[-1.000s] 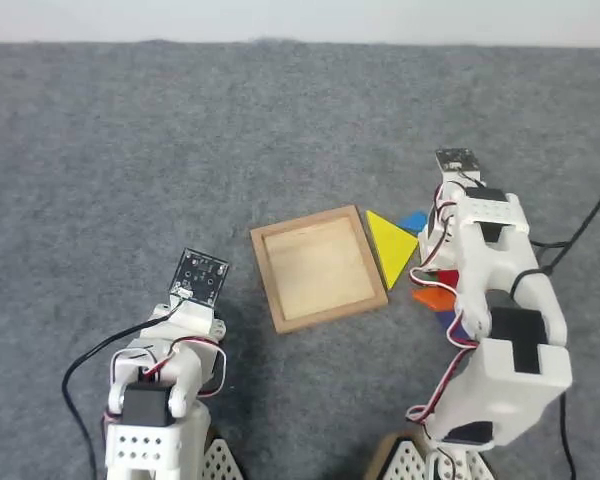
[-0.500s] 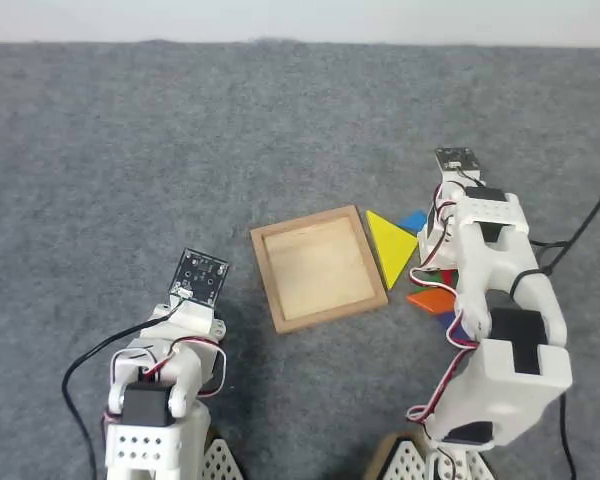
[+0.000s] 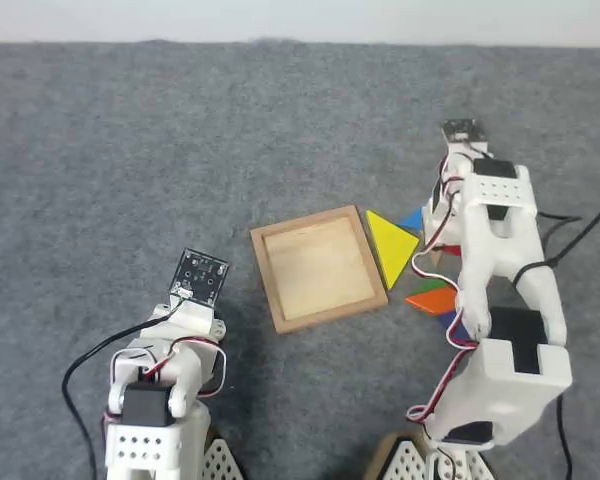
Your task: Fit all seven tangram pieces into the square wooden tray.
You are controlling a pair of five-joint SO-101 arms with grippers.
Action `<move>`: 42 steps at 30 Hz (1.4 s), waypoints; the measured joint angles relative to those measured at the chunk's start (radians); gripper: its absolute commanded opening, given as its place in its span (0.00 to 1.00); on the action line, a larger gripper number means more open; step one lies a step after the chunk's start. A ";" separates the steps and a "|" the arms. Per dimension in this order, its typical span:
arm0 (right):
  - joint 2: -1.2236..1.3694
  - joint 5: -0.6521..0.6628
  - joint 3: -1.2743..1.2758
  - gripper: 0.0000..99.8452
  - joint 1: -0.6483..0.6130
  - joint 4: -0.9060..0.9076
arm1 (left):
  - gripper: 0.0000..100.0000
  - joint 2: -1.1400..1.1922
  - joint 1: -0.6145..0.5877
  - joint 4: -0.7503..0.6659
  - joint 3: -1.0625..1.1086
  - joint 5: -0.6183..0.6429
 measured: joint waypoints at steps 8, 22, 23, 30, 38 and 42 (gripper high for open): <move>-0.339 0.017 0.199 0.01 -0.275 -0.121 | 0.02 0.000 0.000 0.000 0.000 0.000; -0.068 0.014 0.282 0.01 -0.523 -0.394 | 0.02 0.000 0.000 0.000 0.000 0.000; -0.044 0.014 0.269 0.01 -0.532 -0.394 | 0.02 0.000 0.000 0.000 0.000 0.000; -0.018 0.011 0.235 0.16 -0.562 -0.373 | 0.02 0.000 0.000 0.000 0.000 0.000; -0.092 0.011 0.235 0.19 -0.592 -0.298 | 0.02 0.000 0.000 0.000 0.000 0.000; -0.152 0.011 0.235 0.19 -0.600 -0.258 | 0.02 0.000 0.000 0.000 0.000 0.000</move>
